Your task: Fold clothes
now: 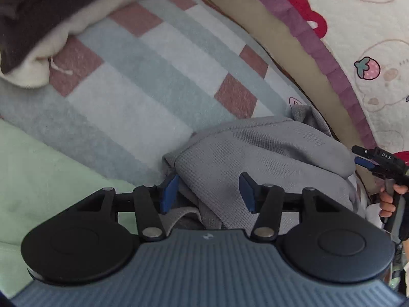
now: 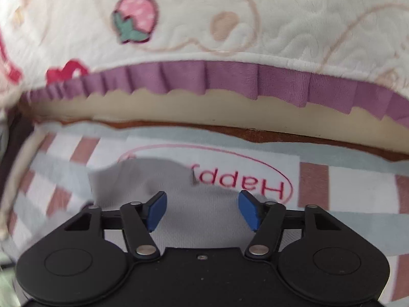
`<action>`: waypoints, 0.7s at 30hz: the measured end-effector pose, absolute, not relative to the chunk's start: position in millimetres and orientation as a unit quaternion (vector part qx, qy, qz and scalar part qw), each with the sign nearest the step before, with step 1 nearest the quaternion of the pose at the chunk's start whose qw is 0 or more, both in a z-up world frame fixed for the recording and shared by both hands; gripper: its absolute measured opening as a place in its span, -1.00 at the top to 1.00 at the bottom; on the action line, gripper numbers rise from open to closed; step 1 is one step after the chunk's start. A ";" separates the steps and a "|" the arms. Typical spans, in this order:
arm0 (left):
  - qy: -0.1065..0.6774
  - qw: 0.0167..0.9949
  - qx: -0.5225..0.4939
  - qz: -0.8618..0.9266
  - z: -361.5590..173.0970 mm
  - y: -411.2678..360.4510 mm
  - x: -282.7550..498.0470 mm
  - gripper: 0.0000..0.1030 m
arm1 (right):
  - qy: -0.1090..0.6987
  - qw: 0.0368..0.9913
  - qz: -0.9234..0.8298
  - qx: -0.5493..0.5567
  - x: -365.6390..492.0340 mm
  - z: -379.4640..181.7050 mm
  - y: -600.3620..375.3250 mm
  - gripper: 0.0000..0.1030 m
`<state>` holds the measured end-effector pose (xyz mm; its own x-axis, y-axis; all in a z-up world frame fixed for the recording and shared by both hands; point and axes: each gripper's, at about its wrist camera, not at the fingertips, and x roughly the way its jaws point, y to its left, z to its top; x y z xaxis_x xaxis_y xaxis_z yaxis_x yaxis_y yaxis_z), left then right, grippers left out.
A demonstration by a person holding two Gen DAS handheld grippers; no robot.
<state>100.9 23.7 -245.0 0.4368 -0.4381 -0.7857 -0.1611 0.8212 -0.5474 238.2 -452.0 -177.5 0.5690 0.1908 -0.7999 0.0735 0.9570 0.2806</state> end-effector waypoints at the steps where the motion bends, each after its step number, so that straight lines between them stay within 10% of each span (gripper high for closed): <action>1: 0.533 0.788 -0.296 -0.085 -252.1 23.3 101.9 -0.09 | 0.466 0.869 0.031 0.165 245.5 -183.7 -454.8 -0.43; 5: 0.543 0.762 -0.339 -0.095 -266.0 23.1 108.3 -0.20 | 0.499 0.836 0.030 0.227 254.7 -218.2 -451.5 -0.45; 9: 0.528 0.763 -0.357 -0.107 -263.1 19.9 115.0 -0.21 | 0.472 0.868 0.095 0.122 223.9 -211.0 -411.1 0.70; 21: 0.486 0.831 -0.238 -0.125 -233.0 -15.9 109.1 -0.34 | 0.271 0.960 0.052 0.049 27.5 -46.7 -420.5 0.82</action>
<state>109.1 -15.9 -233.0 0.4961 -0.4387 -0.7493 -0.0246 0.8555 -0.5172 27.5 -420.5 -46.6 0.8476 0.1271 -0.5152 -0.0737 0.9897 0.1228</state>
